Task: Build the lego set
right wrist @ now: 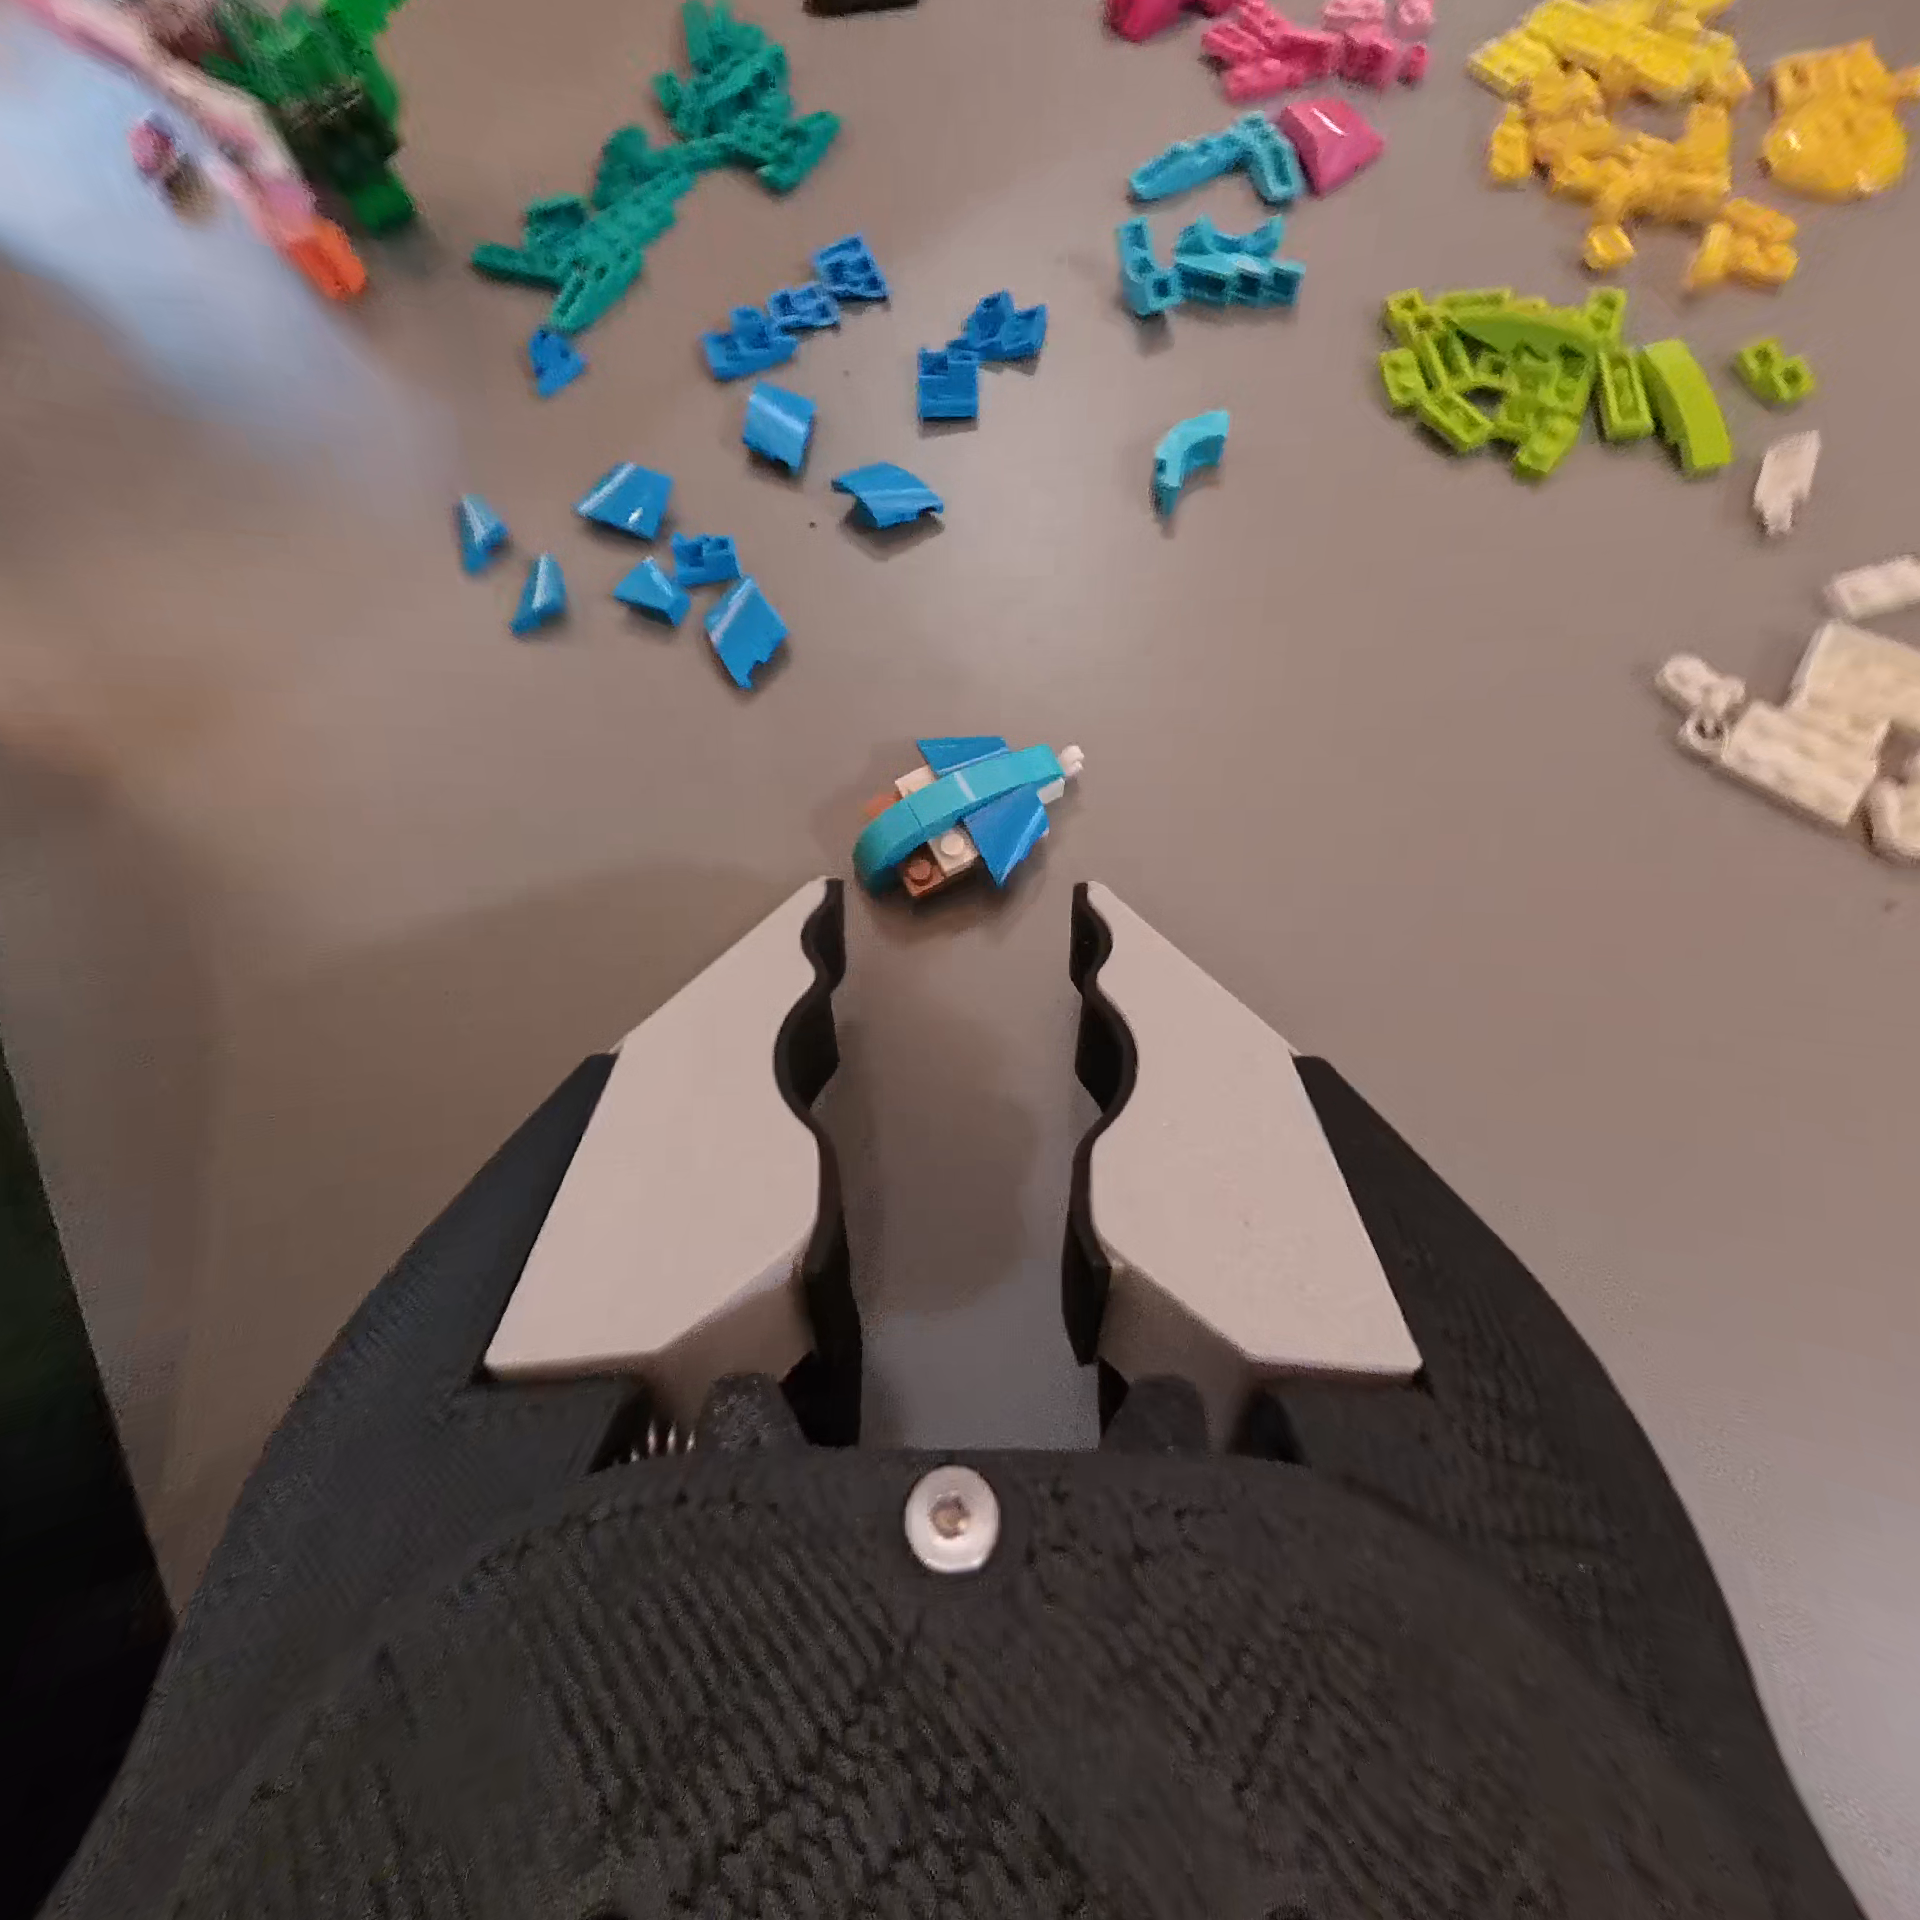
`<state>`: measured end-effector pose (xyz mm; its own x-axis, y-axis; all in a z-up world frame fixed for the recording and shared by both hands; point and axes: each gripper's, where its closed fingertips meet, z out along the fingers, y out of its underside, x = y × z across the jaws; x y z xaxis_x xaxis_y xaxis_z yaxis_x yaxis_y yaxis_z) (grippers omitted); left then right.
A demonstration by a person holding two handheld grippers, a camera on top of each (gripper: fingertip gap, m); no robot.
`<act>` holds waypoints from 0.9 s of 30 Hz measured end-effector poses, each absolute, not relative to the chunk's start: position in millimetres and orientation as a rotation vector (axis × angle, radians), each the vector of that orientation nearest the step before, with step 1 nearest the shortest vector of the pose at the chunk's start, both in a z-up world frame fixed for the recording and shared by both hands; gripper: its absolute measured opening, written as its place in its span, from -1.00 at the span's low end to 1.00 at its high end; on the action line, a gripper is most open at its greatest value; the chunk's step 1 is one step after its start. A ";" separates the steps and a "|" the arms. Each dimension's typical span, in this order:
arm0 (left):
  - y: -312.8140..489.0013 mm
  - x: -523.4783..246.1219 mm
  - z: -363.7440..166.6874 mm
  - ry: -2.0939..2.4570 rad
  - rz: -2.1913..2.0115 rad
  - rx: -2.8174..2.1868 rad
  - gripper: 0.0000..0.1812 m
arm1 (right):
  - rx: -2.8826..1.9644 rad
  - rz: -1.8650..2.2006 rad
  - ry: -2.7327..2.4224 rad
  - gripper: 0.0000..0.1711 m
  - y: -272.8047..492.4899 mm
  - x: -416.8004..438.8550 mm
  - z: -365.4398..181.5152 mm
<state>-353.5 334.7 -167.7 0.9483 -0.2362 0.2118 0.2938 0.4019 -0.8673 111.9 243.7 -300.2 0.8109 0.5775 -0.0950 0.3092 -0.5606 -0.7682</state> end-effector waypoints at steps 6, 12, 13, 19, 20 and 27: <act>335.7 -350.3 -168.2 -0.042 -0.326 -1.118 -0.87 | -2.309 0.279 -0.332 -0.47 244.5 109.2 -313.9; 336.3 -347.5 -168.6 -0.029 -0.321 -1.127 -0.87 | -2.274 0.208 -0.295 -0.52 246.8 97.0 -311.3; 336.6 -346.7 -168.9 -0.024 -0.318 -1.130 -0.87 | -2.276 0.212 -0.286 -0.53 248.8 97.3 -313.3; 334.5 -346.5 -168.0 -0.024 -0.312 -1.127 -0.87 | -2.256 0.118 -0.287 -0.64 258.2 114.8 -309.9; 334.5 -346.4 -168.0 -0.024 -0.310 -1.127 -0.87 | -2.244 0.140 -0.286 -0.67 259.3 112.4 -308.2; 329.4 -323.3 -161.8 0.097 -0.229 -1.147 -0.97 | -2.244 0.167 -0.313 -0.79 263.2 115.5 -312.3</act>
<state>-323.3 329.4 -161.8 0.9725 -0.2292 0.0406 0.1303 0.3914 -0.9109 115.5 263.2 -312.3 0.9598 0.2802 -0.0138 0.1680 -0.6136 -0.7716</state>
